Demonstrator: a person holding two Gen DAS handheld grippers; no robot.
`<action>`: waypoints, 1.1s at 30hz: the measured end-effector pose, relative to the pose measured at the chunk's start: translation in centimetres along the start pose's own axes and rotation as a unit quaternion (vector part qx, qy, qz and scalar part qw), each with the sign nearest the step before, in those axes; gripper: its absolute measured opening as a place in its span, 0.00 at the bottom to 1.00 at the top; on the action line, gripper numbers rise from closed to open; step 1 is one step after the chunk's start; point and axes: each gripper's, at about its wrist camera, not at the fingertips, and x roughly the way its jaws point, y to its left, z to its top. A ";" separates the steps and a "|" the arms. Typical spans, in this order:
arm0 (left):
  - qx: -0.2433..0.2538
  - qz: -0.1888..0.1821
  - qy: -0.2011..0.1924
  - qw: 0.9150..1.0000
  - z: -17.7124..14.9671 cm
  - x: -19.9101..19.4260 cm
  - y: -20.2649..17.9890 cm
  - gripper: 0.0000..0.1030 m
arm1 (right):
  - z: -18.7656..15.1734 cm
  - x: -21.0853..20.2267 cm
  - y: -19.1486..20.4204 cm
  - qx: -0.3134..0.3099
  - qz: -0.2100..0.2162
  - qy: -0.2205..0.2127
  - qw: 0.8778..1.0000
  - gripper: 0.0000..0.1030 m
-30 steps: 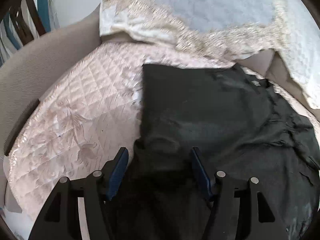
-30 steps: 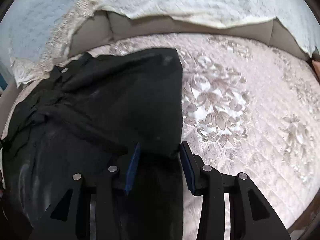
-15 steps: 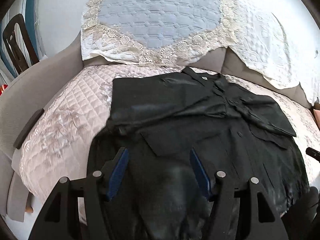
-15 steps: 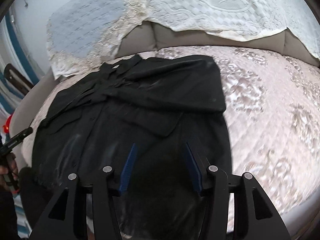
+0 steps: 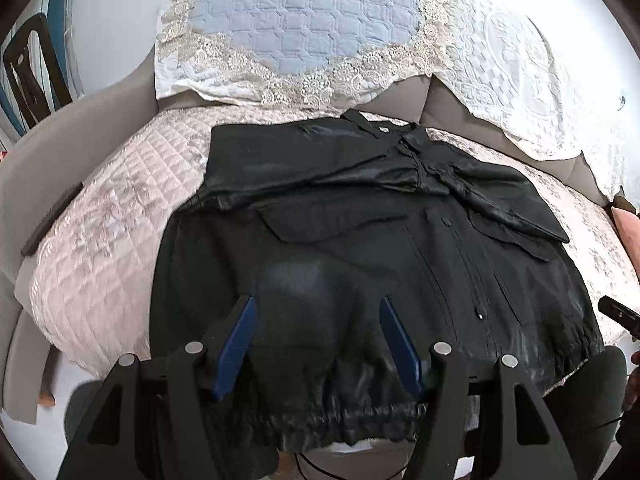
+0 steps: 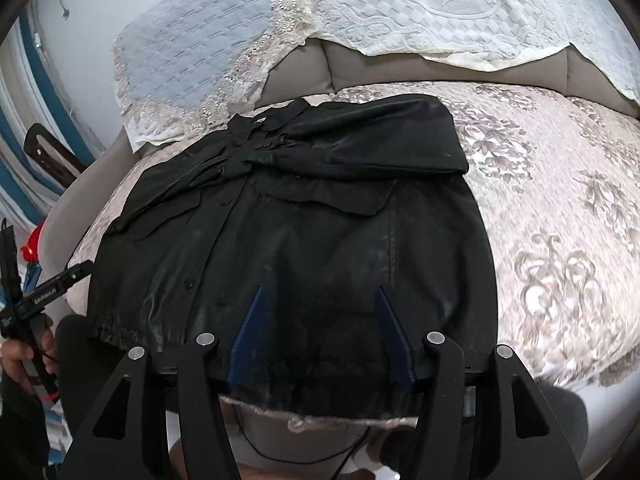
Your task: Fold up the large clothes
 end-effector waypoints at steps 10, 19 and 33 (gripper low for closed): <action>0.000 0.010 0.024 1.000 -2.0 0.8 1.1 0.64 | -1.7 0.4 -0.6 0.013 -0.003 0.020 1.000 0.63; -0.055 0.061 0.032 0.996 -1.1 2.6 7.5 0.71 | -0.7 0.2 -5.6 0.048 -0.048 0.012 0.998 0.67; -0.083 0.028 0.071 0.994 -3.5 4.4 9.5 0.76 | -1.6 2.4 -9.7 0.117 0.016 0.082 0.990 0.68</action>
